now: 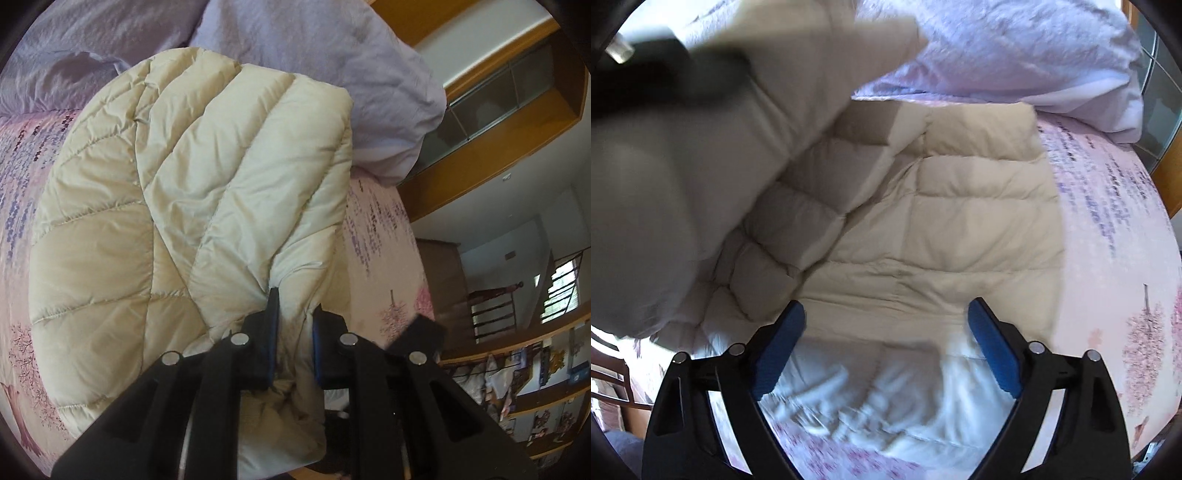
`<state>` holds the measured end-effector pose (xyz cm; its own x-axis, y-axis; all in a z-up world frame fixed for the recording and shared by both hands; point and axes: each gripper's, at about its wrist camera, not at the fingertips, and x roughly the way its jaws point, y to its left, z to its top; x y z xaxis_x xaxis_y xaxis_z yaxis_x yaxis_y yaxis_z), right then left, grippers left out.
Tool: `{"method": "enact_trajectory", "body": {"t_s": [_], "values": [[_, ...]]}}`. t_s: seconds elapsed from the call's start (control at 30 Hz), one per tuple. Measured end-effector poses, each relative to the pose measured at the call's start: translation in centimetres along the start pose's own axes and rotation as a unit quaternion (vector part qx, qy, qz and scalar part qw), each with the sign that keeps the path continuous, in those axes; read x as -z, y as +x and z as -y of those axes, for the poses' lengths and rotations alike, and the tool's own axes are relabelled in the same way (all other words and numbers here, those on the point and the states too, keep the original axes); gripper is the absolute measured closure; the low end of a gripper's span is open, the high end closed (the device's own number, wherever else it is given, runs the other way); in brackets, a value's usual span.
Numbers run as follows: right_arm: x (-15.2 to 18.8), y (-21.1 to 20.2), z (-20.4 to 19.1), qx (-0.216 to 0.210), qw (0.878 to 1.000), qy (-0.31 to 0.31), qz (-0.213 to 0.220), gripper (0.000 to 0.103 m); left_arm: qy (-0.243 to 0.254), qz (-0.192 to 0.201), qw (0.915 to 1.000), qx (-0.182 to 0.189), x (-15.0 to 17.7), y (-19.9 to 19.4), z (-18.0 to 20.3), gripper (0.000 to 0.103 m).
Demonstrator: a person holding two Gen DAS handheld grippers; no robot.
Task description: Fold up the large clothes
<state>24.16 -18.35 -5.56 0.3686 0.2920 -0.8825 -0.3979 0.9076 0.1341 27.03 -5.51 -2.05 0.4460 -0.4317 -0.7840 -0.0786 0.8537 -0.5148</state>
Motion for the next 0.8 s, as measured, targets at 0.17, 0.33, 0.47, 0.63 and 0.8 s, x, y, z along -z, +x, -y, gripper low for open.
{"method": "enact_trajectory", "body": {"t_s": [0.17, 0.33, 0.47, 0.63, 0.8], "values": [[2.0, -2.1, 2.5, 0.005, 1.000, 0.015, 0.000, 0.036, 0.009, -0.020, 0.9996, -0.016, 0.1, 2.3, 0.5, 0.088], [3.3, -2.4, 3.5, 0.010, 1.000, 0.029, -0.004, 0.052, 0.019, -0.029, 0.9990, -0.027, 0.3, 3.5, 1.0, 0.088], [3.9, -1.7, 4.3, 0.011, 0.999, 0.036, -0.008, 0.058, 0.029, -0.036, 0.9985, -0.031, 0.2, 4.5, 2.0, 0.088], [3.9, -1.2, 5.6, 0.004, 0.998, 0.068, -0.005, 0.058, 0.046, -0.043, 0.9980, -0.009, 0.4, 4.9, 4.0, 0.088], [4.2, -1.8, 6.6, 0.019, 0.997, 0.080, 0.001, 0.058, 0.075, -0.062, 0.9951, 0.022, 1.0, 5.5, 6.4, 0.088]]}}
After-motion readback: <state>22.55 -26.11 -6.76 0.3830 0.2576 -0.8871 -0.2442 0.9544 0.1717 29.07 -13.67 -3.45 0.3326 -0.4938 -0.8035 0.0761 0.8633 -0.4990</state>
